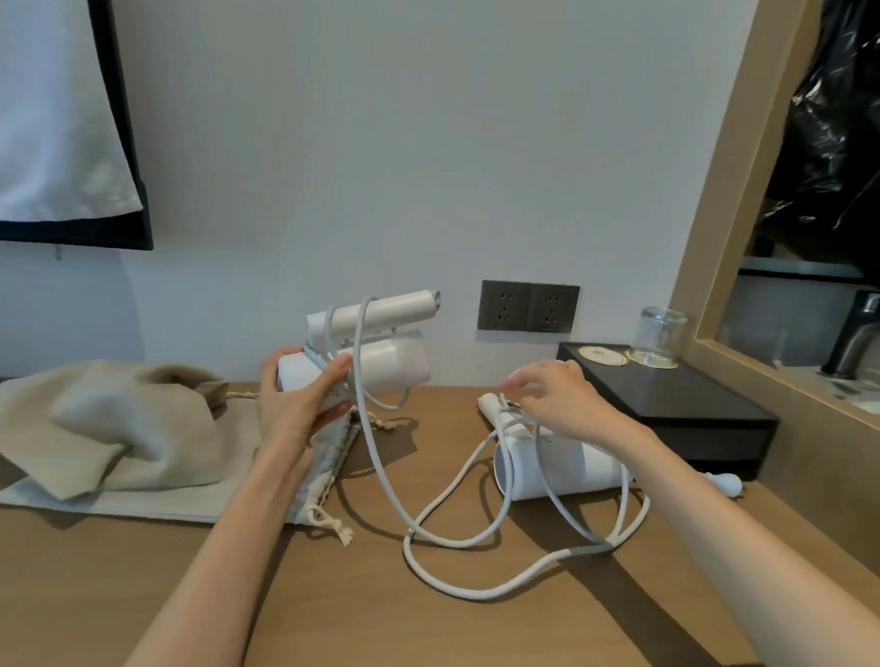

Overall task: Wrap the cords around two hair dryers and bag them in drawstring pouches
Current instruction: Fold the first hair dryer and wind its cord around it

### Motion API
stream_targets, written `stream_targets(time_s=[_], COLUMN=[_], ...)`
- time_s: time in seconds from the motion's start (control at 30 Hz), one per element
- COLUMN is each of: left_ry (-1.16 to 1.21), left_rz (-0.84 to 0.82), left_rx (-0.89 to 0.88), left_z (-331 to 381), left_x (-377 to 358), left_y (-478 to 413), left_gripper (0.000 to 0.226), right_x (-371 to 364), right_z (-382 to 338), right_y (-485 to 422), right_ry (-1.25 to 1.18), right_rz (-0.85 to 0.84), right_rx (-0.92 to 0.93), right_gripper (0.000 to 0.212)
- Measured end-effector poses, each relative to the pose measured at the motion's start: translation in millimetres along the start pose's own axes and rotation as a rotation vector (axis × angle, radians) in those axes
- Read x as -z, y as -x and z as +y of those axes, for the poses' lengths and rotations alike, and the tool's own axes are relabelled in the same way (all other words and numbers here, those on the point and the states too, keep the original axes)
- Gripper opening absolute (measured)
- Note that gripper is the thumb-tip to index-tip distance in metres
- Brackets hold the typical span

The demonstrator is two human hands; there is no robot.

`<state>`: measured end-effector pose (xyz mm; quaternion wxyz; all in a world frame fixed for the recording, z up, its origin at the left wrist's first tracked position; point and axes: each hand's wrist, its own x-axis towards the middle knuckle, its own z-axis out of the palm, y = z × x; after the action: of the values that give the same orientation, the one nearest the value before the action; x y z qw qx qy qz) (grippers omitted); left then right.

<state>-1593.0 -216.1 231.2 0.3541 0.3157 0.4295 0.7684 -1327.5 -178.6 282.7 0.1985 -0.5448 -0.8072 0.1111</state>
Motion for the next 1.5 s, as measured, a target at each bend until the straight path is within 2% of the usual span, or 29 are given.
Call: stream_targets(time_s=[0.07,0.13,0.23,0.33,0.43,0.57,0.6,0.67,0.73,0.83,0.93,1.03,1.2,1.4,1.5], left_ry=[-0.018,-0.068,-0.173,-0.251,-0.278,-0.247,-0.23,-0.21,-0.206,-0.248,-0.338,-0.377,-0.323,-0.414,-0.359], left_rz=[-0.003,-0.001,-0.015,-0.056,-0.073,-0.099,-0.112,-0.163,-0.238,-0.363,-0.399,-0.363,-0.306,-0.321,-0.199], left_rx=[-0.051,-0.126,-0.26,-0.359,-0.375,-0.336,-0.313,-0.264,-0.231,-0.199,-0.202,-0.214,-0.248,-0.323,-0.284], left_z=[2.3,2.8,3.1,3.3,4.0,6.9,8.2,11.2,13.1,9.2,0.2,-3.7,0.5,-11.7,-14.7], left_x=[-0.8,-0.6,-0.5,-0.2,-1.2,-4.2,-3.4,-2.0,-2.9,-7.3,-9.3,-10.1,-7.9,-11.6,-9.8], left_y=[1.4,2.2,5.4,5.1,5.2,8.9,8.5,8.1,10.0,13.8,16.0,16.9,14.4,14.4,7.8], left_gripper=[0.049,0.05,0.053,0.053,0.055,0.054,0.053,0.054,0.054,0.057,0.059,0.056,0.057,0.058,0.058], right_x=[-2.0,-8.9,-20.2,-20.1,-13.2,8.6,16.3,30.4,38.2,41.2,48.1,53.7,55.2,53.8,51.3], right_z=[-32.0,-61.7,-94.3,-111.3,-117.4,-109.0,-106.3,-100.5,-98.2,-104.7,-110.9,-110.9,-99.0,-108.1,-111.9], right_y=[2.7,3.8,-0.2,-11.5,-23.9,-39.2,-42.4,-50.6,-58.5,-66.3,-68.7,-67.5,-70.3,-65.3,-49.6], right_ry=[-0.26,-0.367,-0.473,-0.535,-0.455,-0.272,-0.23,0.003,0.134,-0.083,-0.285,-0.302,-0.504,-0.542,-0.449], right_rz=[0.04,0.049,0.06,0.122,0.149,0.084,0.111,0.239,0.255,0.159,0.294,0.354,0.5,0.515,0.52], right_rx=[0.078,0.144,0.173,0.094,0.049,0.032,0.042,0.087,0.154,0.222,0.232,0.228,0.036,0.133,0.281], right_gripper=[0.025,0.022,0.035,0.049,0.038,0.021,0.02,0.023,0.027,0.029,0.027,0.026,0.026,0.025,0.025])
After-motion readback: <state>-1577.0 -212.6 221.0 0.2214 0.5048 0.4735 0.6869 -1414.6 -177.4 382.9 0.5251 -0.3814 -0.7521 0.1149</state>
